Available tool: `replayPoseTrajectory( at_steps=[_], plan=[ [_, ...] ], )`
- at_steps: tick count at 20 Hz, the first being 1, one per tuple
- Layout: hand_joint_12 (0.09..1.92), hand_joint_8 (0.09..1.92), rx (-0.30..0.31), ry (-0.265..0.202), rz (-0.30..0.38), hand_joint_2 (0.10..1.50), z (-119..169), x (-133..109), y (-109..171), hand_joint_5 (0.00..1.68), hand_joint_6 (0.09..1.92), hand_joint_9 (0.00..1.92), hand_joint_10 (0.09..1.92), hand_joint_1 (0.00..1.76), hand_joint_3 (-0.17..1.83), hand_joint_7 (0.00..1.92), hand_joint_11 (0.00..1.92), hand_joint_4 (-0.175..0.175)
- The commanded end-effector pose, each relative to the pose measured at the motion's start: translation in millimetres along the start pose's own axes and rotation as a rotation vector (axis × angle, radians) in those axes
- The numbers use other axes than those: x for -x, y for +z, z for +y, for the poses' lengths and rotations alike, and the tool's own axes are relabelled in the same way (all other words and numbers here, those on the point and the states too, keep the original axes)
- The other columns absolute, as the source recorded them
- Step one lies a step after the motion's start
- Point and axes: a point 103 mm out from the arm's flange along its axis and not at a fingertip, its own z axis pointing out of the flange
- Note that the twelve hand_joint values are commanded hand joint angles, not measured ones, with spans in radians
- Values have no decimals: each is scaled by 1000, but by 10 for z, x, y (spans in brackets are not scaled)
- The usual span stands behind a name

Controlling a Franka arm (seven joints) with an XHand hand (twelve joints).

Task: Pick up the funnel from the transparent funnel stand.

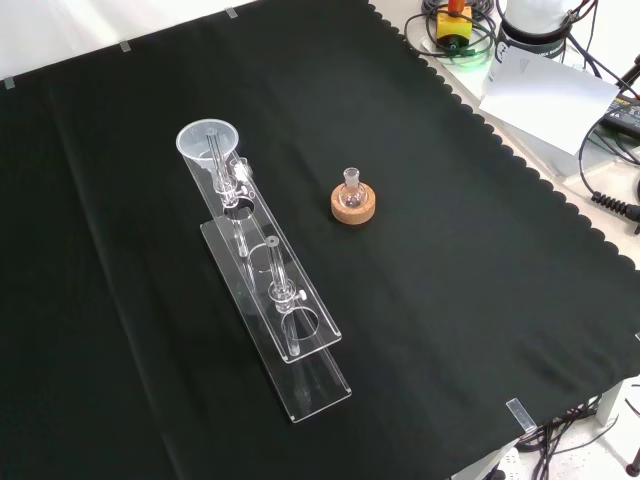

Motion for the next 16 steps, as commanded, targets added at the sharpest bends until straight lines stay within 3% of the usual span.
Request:
replayPoseTrajectory(
  at_steps=[1,6,10,16],
  plan=[
    [1354,559,11,0,-10,1155,2,5,0,340,87,231,615,91,425,33,67,-28],
    [1351,487,15,7,4,1223,13,154,8,311,87,168,620,1,385,0,17,-18],
    [1351,482,9,22,-6,1226,36,44,34,309,87,165,621,0,380,0,14,-17],
    [1351,480,2,57,3,1229,159,88,142,312,87,165,623,0,376,0,12,-17]
  ],
)
